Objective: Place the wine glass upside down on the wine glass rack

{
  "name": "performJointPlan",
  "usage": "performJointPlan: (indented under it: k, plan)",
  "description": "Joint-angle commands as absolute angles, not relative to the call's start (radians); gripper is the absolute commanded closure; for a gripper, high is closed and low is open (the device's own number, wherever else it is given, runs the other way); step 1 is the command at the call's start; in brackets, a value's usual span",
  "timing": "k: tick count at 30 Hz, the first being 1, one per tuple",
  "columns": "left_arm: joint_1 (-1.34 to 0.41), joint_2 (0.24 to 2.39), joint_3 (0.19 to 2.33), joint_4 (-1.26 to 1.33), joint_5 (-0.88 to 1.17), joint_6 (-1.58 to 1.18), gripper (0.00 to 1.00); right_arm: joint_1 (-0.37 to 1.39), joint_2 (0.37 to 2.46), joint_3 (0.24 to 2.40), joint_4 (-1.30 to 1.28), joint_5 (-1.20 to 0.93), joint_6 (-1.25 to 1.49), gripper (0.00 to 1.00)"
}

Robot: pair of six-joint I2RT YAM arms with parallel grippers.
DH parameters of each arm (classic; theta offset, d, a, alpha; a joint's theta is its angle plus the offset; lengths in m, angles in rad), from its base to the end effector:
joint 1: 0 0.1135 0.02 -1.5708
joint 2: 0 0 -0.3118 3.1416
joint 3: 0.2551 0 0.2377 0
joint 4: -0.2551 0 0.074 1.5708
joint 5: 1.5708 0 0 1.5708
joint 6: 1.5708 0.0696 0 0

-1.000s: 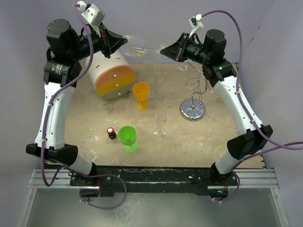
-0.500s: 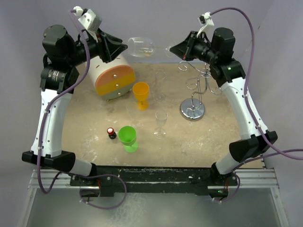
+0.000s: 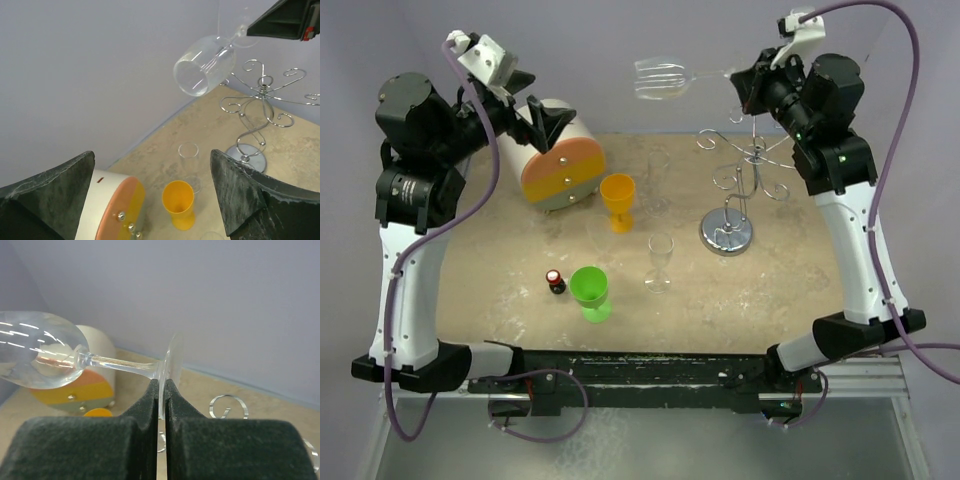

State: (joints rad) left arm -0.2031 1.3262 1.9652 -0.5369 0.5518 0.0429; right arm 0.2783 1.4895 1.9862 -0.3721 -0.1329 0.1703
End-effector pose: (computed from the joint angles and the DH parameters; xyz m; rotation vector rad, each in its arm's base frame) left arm 0.2139 -0.0813 0.6149 0.6239 1.3716 -0.5332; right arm 0.2957 0.0941 0.6044 -0.1887 1.4516 0.4626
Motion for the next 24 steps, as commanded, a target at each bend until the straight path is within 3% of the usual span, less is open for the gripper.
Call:
performJointPlan:
  k: [1, 14, 24]
  plan:
    - [-0.187, 1.288, 1.962, -0.575, 0.471, 0.119, 0.01, 0.281, 1.462, 2.059, -0.347, 0.034, -0.017, 1.00]
    - [-0.158, 1.257, 1.916, -0.594, 0.502, 0.161, 0.01, 0.334, 1.603, 2.210, -0.426, 0.329, -0.339, 1.00]
    - [-0.150, 1.254, 1.906, -0.592, 0.513, 0.166, 0.01, 0.407, 1.666, 2.128, -0.372, 0.516, -0.576, 1.00]
